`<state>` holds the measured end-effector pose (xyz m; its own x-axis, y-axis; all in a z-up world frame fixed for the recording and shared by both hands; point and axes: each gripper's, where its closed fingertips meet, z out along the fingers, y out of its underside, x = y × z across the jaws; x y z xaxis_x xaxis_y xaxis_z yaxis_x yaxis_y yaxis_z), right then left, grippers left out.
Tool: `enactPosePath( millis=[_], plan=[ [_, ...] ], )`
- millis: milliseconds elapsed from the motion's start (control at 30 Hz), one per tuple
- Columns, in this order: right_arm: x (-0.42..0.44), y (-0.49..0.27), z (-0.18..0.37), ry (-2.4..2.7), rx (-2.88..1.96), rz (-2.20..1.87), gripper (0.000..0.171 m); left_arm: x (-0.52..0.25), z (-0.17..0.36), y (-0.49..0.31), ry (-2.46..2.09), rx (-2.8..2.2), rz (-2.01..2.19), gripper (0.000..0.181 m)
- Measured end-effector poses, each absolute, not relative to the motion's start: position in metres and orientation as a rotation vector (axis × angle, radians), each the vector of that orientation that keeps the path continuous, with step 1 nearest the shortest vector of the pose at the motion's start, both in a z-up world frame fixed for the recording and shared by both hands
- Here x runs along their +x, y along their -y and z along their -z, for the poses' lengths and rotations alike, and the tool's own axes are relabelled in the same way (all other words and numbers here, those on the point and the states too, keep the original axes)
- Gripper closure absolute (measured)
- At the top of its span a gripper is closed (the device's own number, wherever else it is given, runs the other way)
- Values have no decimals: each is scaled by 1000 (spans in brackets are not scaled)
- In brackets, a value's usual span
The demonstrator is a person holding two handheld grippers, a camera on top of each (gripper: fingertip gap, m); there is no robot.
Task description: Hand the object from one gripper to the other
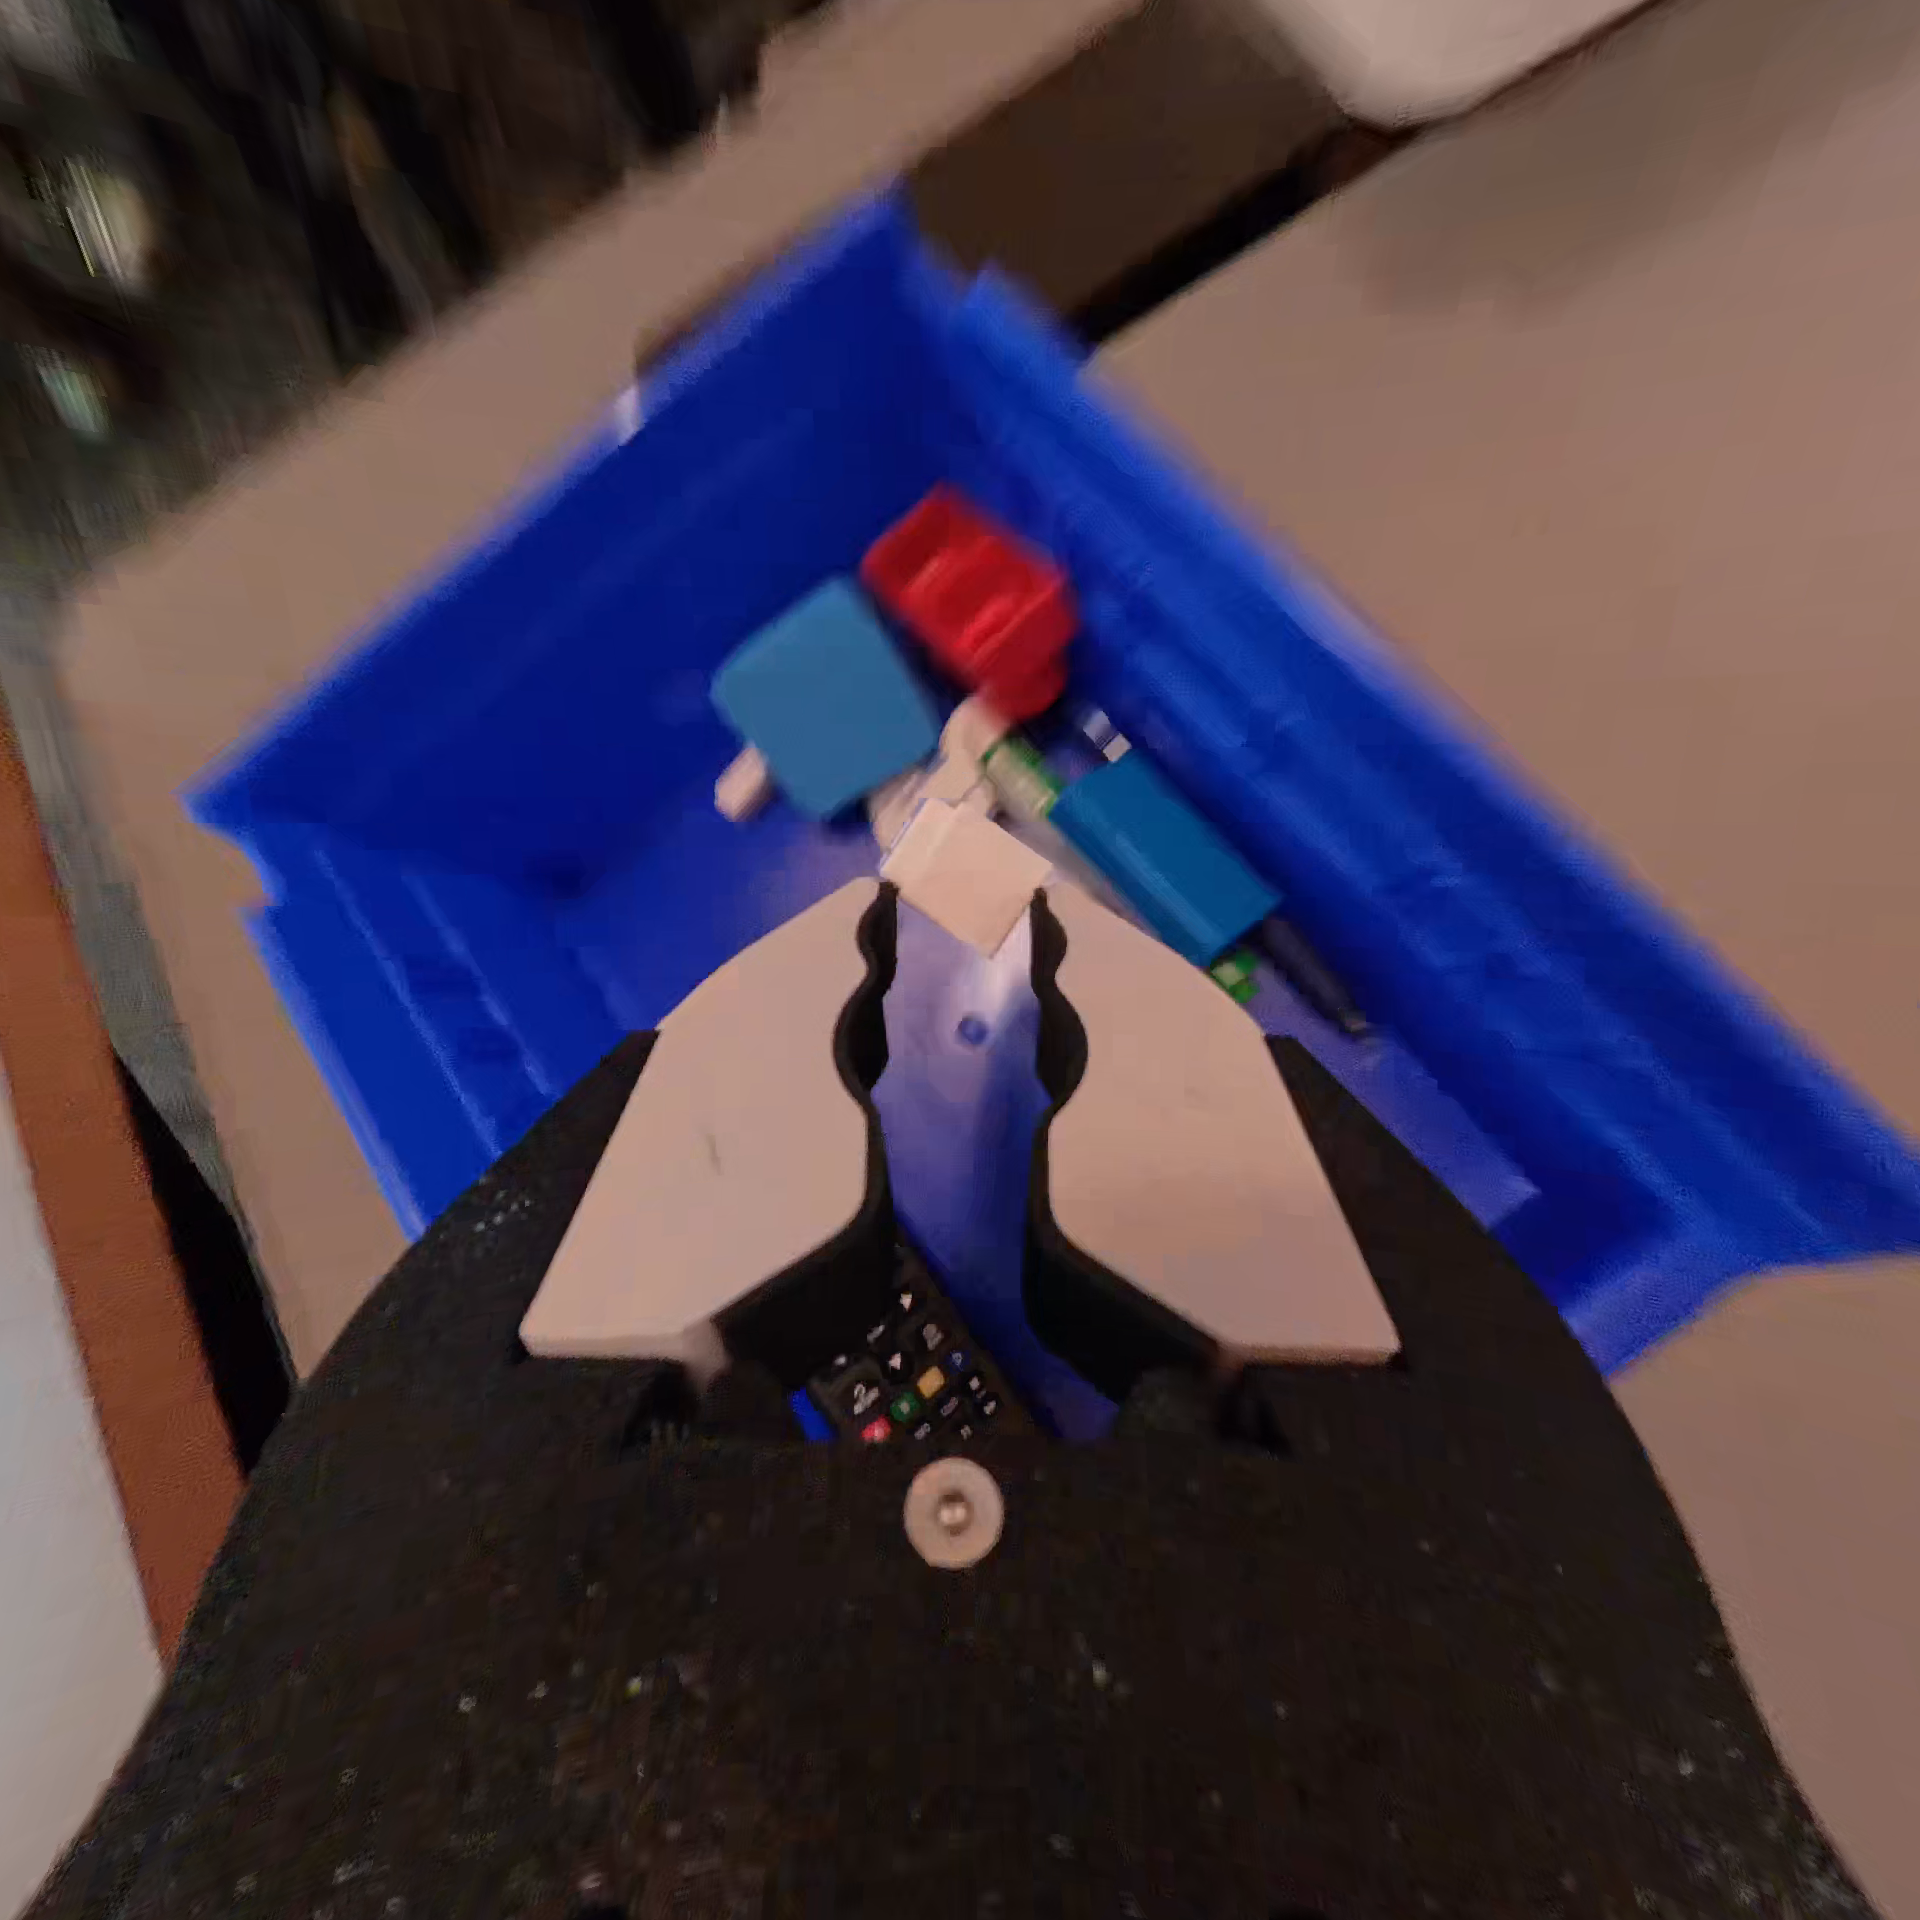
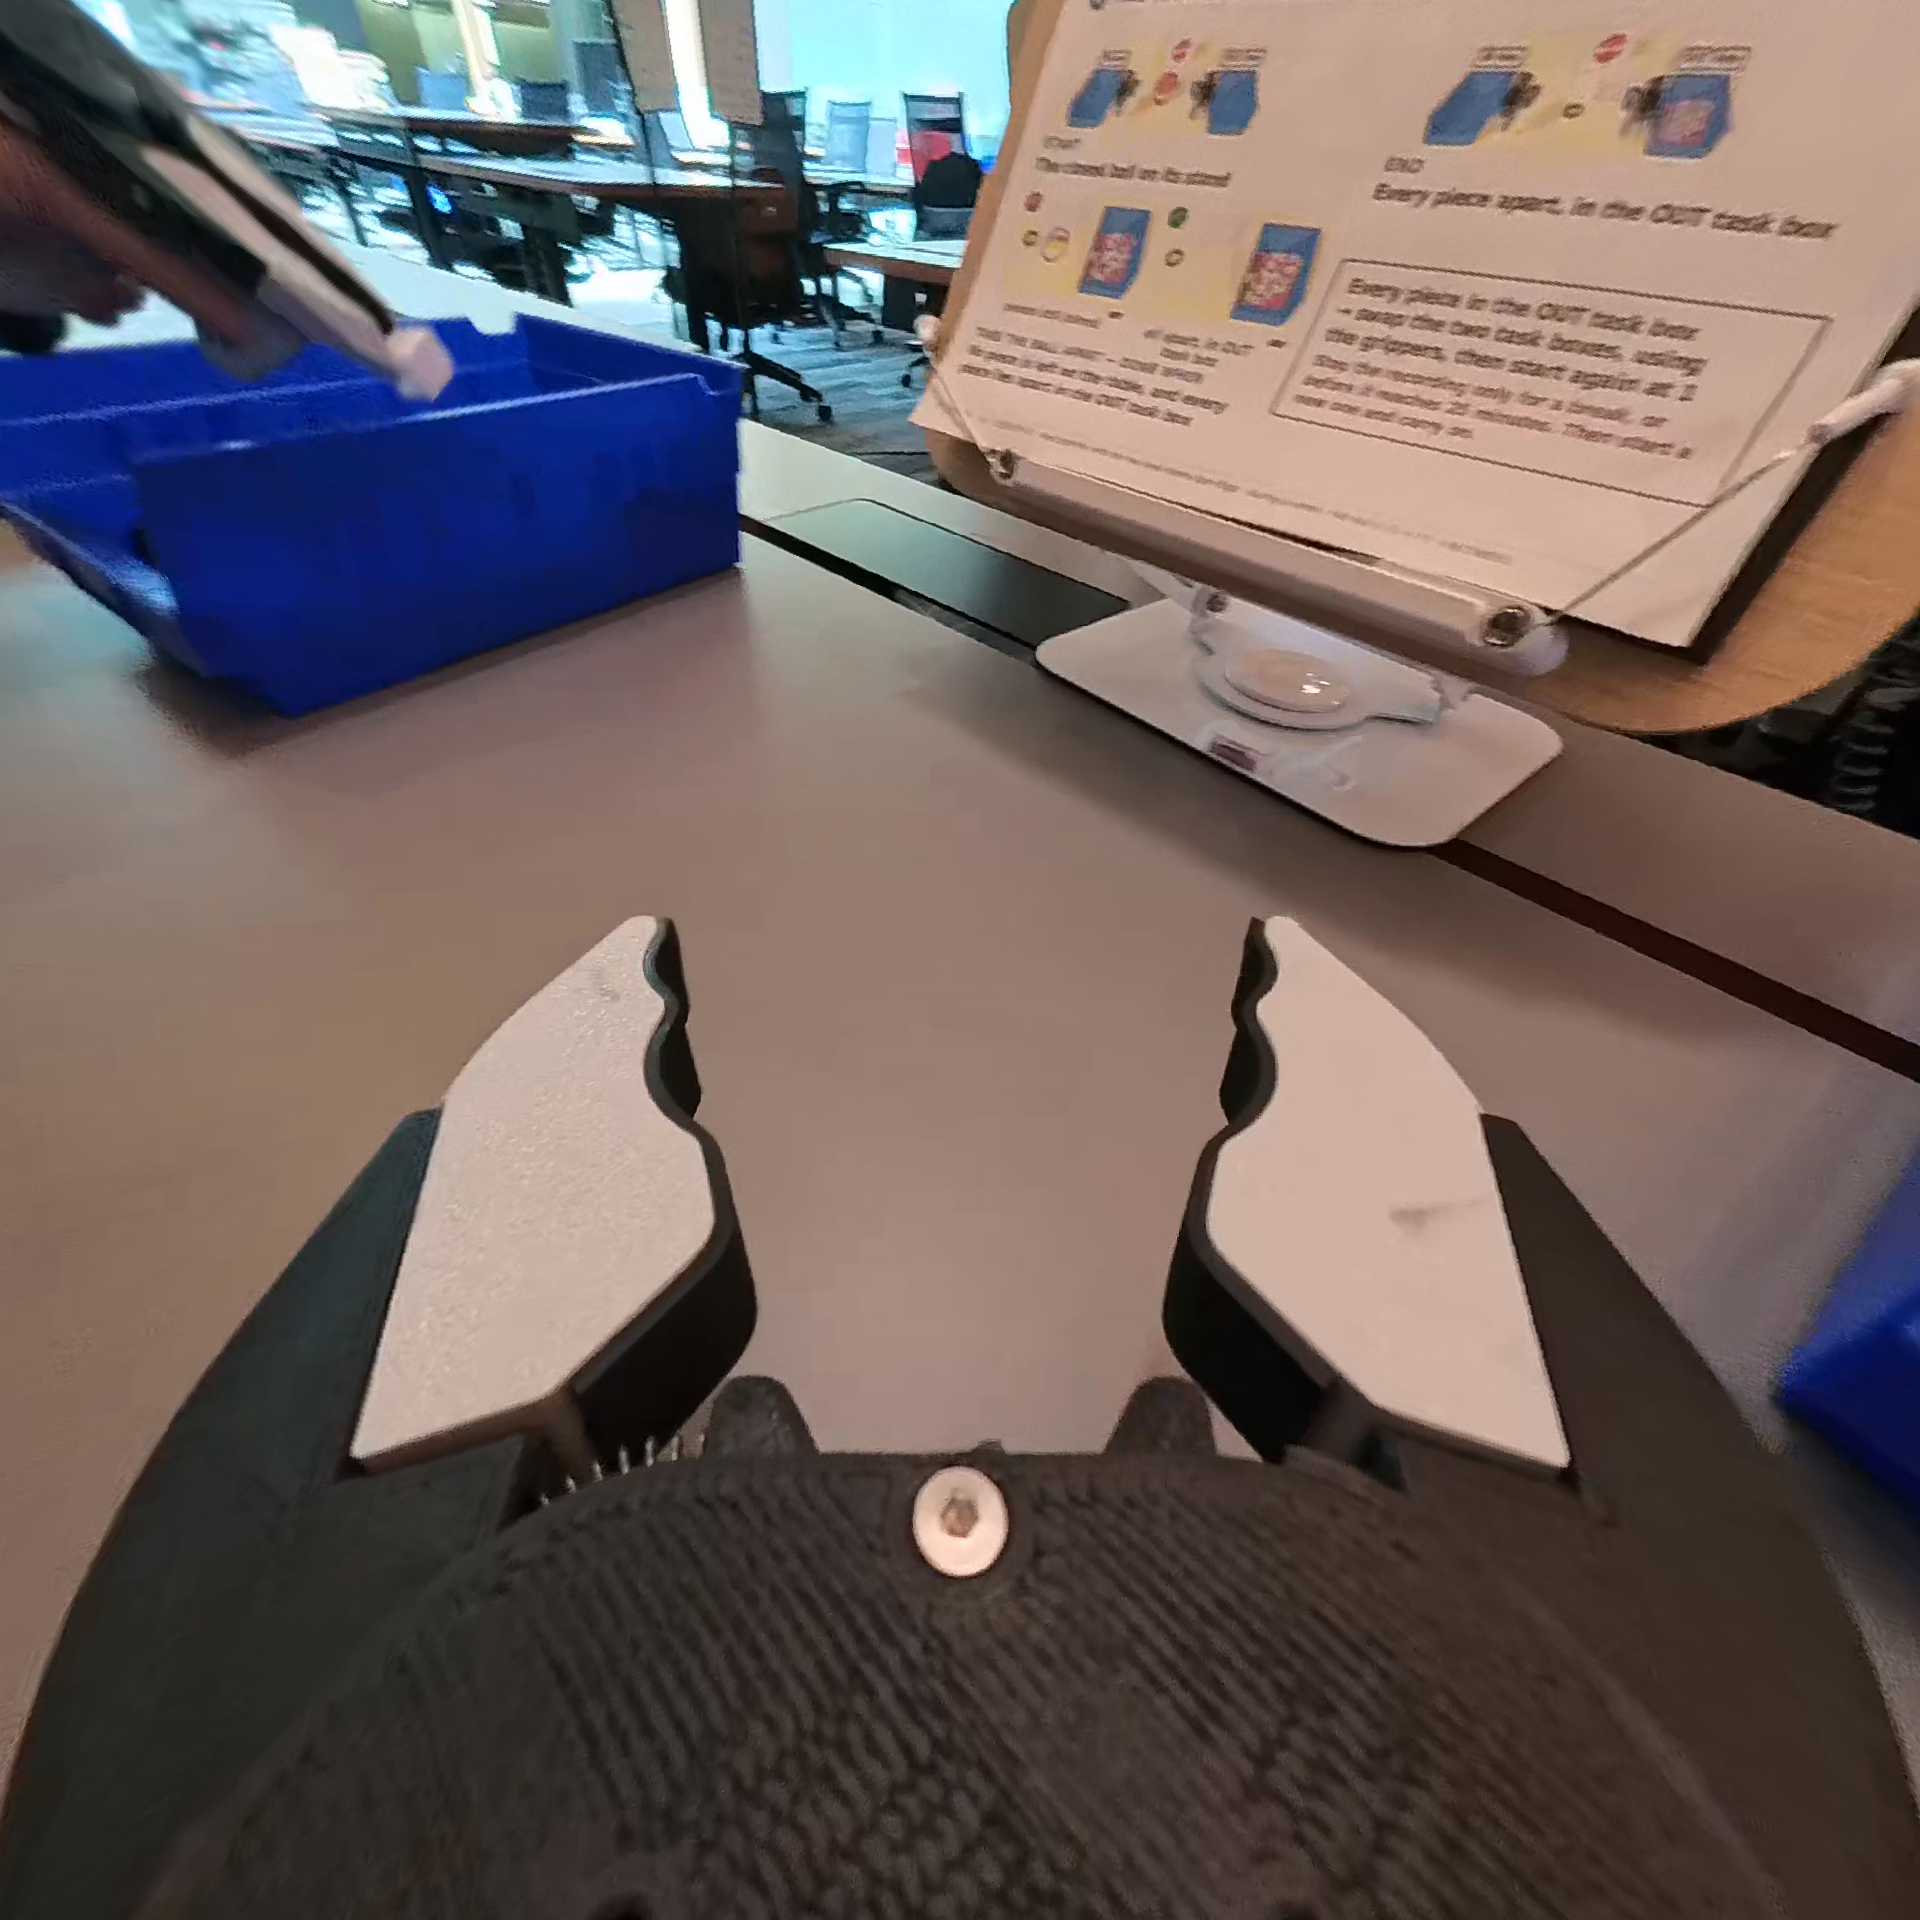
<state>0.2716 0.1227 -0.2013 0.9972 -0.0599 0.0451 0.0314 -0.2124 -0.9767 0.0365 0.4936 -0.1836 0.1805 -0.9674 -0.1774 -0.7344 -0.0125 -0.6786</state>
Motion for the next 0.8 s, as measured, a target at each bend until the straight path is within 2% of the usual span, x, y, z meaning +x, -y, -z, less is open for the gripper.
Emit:
enactPosePath(
  millis=[33,167,267,333,433,500,667,800],
  plan=[
    [264,-124,200,-1,-1782,39,70,41,159,-477,-1609,-1665,510,157],
    [216,-132,182,93,-1693,-242,68,63,75,-374,-1615,-1140,747,157],
    [176,-135,165,117,-1589,-539,73,81,53,-284,-1629,-832,895,157],
    [156,-133,153,120,-1518,-739,79,96,58,-226,-1641,-672,1027,158],
    [142,-120,133,144,-1380,-1000,101,121,81,-160,-1657,-519,1198,158],
    [146,-114,129,116,-1318,-1096,105,137,102,-130,-1687,-478,1306,158],
    [167,-105,142,50,-1303,-1127,120,173,141,-101,-1700,-495,1366,158],
    [182,-104,151,23,-1313,-1091,146,183,157,-100,-1691,-536,1307,158]
  ],
)
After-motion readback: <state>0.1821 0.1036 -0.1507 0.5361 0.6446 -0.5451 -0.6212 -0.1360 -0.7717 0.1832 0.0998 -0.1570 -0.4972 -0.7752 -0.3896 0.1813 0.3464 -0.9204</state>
